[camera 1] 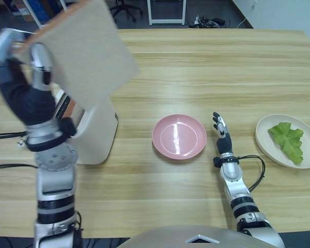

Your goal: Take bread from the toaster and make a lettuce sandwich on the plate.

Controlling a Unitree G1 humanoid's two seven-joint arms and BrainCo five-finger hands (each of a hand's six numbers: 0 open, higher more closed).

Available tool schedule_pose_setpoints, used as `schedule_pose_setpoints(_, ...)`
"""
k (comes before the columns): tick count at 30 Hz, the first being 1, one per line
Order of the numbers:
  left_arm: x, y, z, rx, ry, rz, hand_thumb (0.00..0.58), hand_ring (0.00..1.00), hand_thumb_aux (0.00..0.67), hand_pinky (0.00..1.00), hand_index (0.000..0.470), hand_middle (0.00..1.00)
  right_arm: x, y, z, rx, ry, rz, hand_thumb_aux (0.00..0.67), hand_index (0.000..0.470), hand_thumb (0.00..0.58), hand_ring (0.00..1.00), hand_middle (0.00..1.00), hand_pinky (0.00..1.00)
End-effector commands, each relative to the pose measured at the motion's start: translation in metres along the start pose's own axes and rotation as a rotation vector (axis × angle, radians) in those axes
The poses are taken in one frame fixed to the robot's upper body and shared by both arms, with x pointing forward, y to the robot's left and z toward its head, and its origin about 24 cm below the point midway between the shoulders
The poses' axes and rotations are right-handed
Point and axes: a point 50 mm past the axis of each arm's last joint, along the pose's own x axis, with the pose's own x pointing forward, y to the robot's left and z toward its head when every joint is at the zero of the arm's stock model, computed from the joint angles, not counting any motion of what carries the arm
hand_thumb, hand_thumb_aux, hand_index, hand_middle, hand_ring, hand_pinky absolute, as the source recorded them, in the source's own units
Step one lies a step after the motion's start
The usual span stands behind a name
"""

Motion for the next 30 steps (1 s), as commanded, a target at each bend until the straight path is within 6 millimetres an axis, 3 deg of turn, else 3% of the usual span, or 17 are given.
schedule_pose_setpoints(1, -0.018, -0.050, -0.036, -0.196, 0.225, -0.209, 0.580, 1.00, 0.670, 1.00, 0.470, 1.00, 0.004, -0.002, 0.000, -0.006, 0.009, -0.003, 0.000, 0.000, 0.000, 0.00, 0.00, 0.00)
schedule_pose_setpoints(4, -0.030, -0.076, -0.065, -0.183, 0.363, -0.320, 0.580, 1.00, 0.670, 1.00, 0.470, 1.00, 0.005, -0.003, 0.001, -0.006, 0.007, -0.007, 0.000, 0.000, 0.000, 0.00, 0.00, 0.00)
schedule_pose_setpoints(9, -0.044, -0.104, -0.107, -0.120, 0.510, -0.437, 0.580, 1.00, 0.670, 1.00, 0.470, 1.00, 0.005, 0.001, 0.001, -0.004, 0.009, -0.001, 0.000, 0.000, 0.000, 0.00, 0.00, 0.00)
schedule_pose_setpoints(16, -0.076, -0.133, -0.134, -0.106, 0.638, -0.605, 0.580, 1.00, 0.670, 1.00, 0.470, 1.00, 0.005, 0.002, 0.001, -0.003, 0.011, -0.001, 0.000, 0.000, 0.000, 0.00, 0.00, 0.00)
schedule_pose_setpoints(21, -0.099, -0.140, -0.144, -0.073, 0.690, -0.729, 0.580, 1.00, 0.670, 1.00, 0.470, 1.00, 0.005, 0.002, 0.001, -0.002, 0.011, -0.002, 0.000, 0.000, 0.000, 0.00, 0.00, 0.00)
schedule_pose_setpoints(30, -0.117, -0.128, -0.149, 0.064, 0.695, -0.852, 0.580, 1.00, 0.670, 1.00, 0.470, 1.00, 0.004, 0.002, 0.001, 0.000, 0.012, -0.001, 0.000, 0.000, 0.000, 0.00, 0.00, 0.00)
